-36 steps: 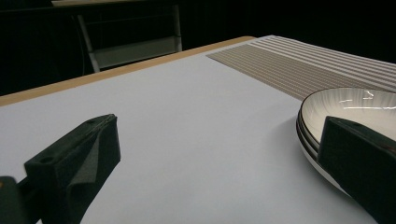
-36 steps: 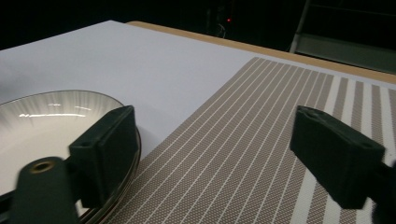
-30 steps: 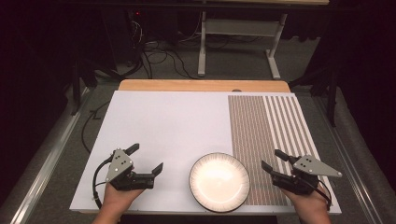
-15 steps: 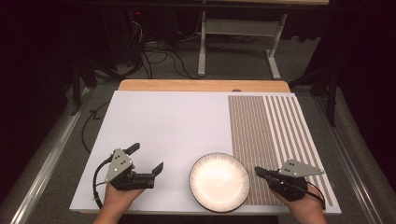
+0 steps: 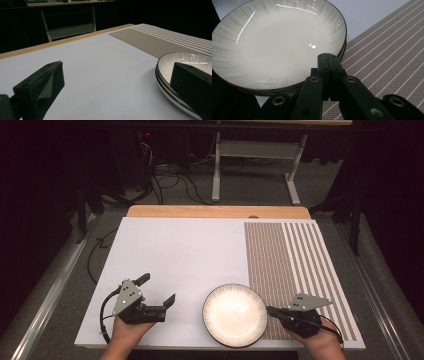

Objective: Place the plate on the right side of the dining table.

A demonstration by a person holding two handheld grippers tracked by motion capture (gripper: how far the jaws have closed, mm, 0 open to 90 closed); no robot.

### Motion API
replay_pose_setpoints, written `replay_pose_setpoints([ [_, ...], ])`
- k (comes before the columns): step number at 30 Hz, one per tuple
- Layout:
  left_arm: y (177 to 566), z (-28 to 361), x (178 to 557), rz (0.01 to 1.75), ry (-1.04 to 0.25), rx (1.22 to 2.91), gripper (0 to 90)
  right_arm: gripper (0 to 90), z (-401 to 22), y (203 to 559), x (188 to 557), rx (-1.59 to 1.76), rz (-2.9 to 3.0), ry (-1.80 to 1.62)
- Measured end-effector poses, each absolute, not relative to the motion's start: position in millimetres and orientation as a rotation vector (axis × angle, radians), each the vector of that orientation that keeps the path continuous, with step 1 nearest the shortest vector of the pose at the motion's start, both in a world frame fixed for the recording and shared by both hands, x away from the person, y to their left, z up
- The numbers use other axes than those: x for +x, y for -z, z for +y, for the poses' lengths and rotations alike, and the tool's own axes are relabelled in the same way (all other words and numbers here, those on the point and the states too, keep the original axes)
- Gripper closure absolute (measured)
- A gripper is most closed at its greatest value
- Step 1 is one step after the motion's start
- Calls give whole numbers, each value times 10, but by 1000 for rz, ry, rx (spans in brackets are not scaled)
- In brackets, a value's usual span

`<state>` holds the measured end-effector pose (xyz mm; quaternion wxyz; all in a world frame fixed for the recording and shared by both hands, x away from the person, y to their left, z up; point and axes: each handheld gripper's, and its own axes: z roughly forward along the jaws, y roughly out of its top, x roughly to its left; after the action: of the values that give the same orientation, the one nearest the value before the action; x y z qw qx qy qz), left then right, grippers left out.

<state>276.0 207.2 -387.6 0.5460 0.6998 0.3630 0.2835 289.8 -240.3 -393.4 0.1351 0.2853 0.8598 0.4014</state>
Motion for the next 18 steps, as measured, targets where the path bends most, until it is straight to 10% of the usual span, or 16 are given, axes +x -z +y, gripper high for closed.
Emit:
replay_pose_setpoints([
  [18, 3873, 2072, 2765, 853, -666, 1663, 0, 900, -2377, 3929, 2877, 814, 2485, -1140],
])
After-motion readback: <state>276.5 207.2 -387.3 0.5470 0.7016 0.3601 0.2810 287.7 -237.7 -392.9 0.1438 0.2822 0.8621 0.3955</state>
